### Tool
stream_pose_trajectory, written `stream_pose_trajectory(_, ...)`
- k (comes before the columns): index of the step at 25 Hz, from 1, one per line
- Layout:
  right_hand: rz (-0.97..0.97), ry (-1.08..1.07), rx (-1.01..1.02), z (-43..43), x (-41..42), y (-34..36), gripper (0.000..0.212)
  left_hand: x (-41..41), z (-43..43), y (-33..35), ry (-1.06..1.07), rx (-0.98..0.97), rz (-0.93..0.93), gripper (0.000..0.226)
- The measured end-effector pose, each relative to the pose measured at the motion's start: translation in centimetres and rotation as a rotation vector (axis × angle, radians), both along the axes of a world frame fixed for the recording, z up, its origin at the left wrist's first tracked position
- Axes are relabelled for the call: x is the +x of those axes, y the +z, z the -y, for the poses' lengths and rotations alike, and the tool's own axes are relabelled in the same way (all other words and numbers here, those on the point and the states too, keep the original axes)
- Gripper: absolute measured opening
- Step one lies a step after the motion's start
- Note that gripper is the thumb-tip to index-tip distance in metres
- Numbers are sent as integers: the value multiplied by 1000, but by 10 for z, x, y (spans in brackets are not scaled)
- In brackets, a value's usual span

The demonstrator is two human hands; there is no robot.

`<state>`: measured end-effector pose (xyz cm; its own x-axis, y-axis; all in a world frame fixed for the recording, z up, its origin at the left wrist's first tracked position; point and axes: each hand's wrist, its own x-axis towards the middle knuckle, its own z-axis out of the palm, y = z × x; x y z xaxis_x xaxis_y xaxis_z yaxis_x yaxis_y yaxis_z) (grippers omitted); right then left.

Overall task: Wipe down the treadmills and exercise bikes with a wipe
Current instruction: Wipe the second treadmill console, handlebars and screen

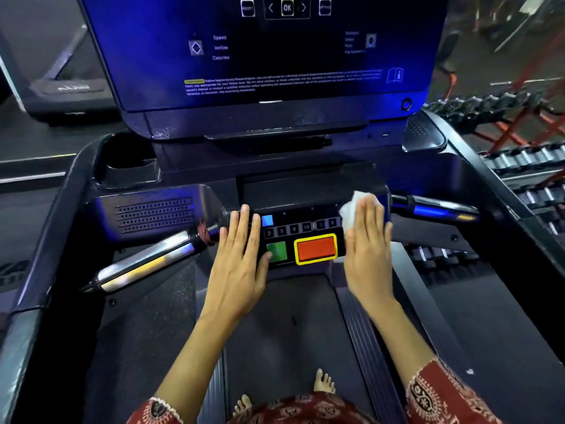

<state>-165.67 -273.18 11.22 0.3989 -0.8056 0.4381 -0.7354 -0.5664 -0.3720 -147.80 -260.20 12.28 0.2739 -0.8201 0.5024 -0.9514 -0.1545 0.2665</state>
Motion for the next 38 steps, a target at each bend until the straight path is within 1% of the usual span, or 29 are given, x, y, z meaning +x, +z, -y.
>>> stream_pose_trajectory(1,30,4,41,-6,-6,-4,49,-4,4,0,-2,2,0,60)
stream_pose_trajectory(2,34,63,53,-16,-3,-7,51,-7,7,1,-7,4,-2,60)
stream_pose_trajectory(4,-17,251,-8,-27,14,-3,50,-12,14,1,-25,7,-6,61)
stream_pose_trajectory(5,-64,314,-62,-21,19,1,49,-16,19,2,-34,6,-7,60)
stream_pose_trajectory(6,-102,324,-124,-10,21,6,50,-20,24,3,-41,5,-7,60)
stream_pose_trajectory(7,-108,289,-159,4,17,9,51,-23,29,5,-49,3,0,60)
stream_pose_trajectory(8,-79,215,-131,18,7,11,53,-27,35,7,-58,4,13,60)
stream_pose_trajectory(10,49,51,10,36,-21,4,52,-35,44,8,-75,8,37,59)
stream_pose_trajectory(11,96,14,65,34,-30,-1,50,-38,48,7,-80,9,43,59)
stream_pose_trajectory(13,96,49,78,11,-33,-11,50,-44,55,6,-86,12,46,59)
stream_pose_trajectory(14,55,119,45,1,-29,-14,50,-47,58,6,-90,13,48,59)
stream_pose_trajectory(16,-35,255,-56,8,-22,-9,52,-50,64,7,-102,12,58,59)
stream_pose_trajectory(17,-73,258,-100,22,-21,-2,55,-52,67,7,-104,8,65,59)
stream_pose_trajectory(18,-83,215,-113,38,-22,5,56,-54,71,8,-107,2,69,59)
stream_pose_trajectory(21,56,82,18,49,-37,3,52,-61,76,9,-89,-21,55,58)
stream_pose_trajectory(23,79,113,77,17,-44,-17,51,-62,72,9,-73,-28,40,58)
stream_pose_trajectory(25,35,180,31,-3,-53,-32,49,-61,71,11,-83,-28,26,58)
stream_pose_trajectory(26,25,204,6,3,-54,-30,49,-60,71,11,-85,-26,28,58)
stream_pose_trajectory(28,31,170,2,28,-43,-13,50,-59,71,11,-81,-31,36,57)
stream_pose_trajectory(30,109,93,82,45,-26,10,52,-60,72,10,-75,-37,35,57)
stream_pose_trajectory(31,136,99,108,45,-20,16,52,-61,72,9,-74,-41,33,57)
stream_pose_trajectory(32,119,147,92,39,-18,15,52,-62,72,9,-72,-48,31,57)
stream_pose_trajectory(35,-82,348,-103,12,-44,-15,46,-59,73,8,-79,-65,25,56)
stream_pose_trajectory(36,-105,346,-132,12,-57,-23,45,-59,72,8,-85,-66,24,56)
stream_pose_trajectory(38,-30,225,-70,21,-62,-23,46,-59,72,9,-85,-66,24,56)
